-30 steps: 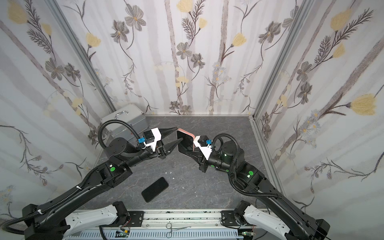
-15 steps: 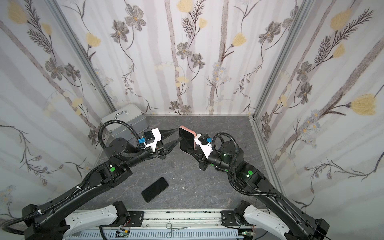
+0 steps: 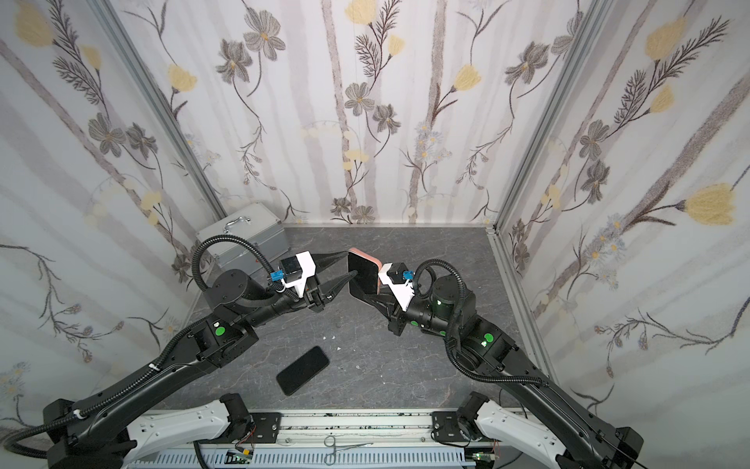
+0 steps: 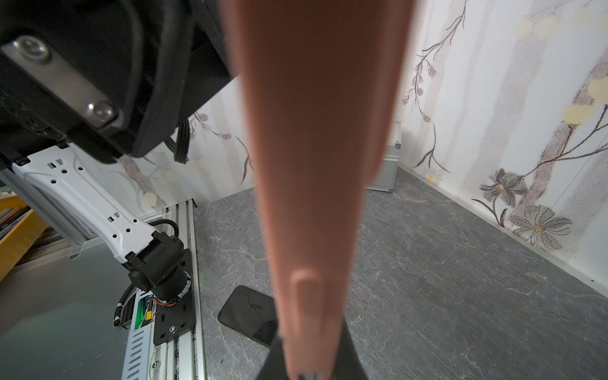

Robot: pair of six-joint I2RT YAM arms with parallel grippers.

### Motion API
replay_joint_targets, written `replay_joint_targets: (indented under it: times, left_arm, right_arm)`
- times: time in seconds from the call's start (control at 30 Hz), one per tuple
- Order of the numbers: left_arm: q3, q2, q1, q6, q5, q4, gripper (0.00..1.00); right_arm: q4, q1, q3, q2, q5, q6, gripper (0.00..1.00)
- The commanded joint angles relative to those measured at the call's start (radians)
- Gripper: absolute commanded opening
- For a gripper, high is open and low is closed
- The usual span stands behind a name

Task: Take the phone out of the phone case
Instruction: Remove the phone case from the phone.

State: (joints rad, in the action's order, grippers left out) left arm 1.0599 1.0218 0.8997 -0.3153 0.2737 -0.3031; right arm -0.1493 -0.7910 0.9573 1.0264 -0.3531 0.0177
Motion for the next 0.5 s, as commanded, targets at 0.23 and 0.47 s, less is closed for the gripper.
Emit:
replay_joint_targets:
  times: [0.23,0.47]
  left_arm:
    - [-0.005,-0.002,0.000,-0.018,-0.018,-0.018,0.44]
    - [-0.001,-0.002,0.000,-0.021,-0.021,-0.019,0.46]
  right_arm:
    - [0.088,-0.002,0.004,0.003,-0.029,-0.018,0.00]
    - [0.082,-0.002,0.001,0.009,-0.029,-0.020,0.00]
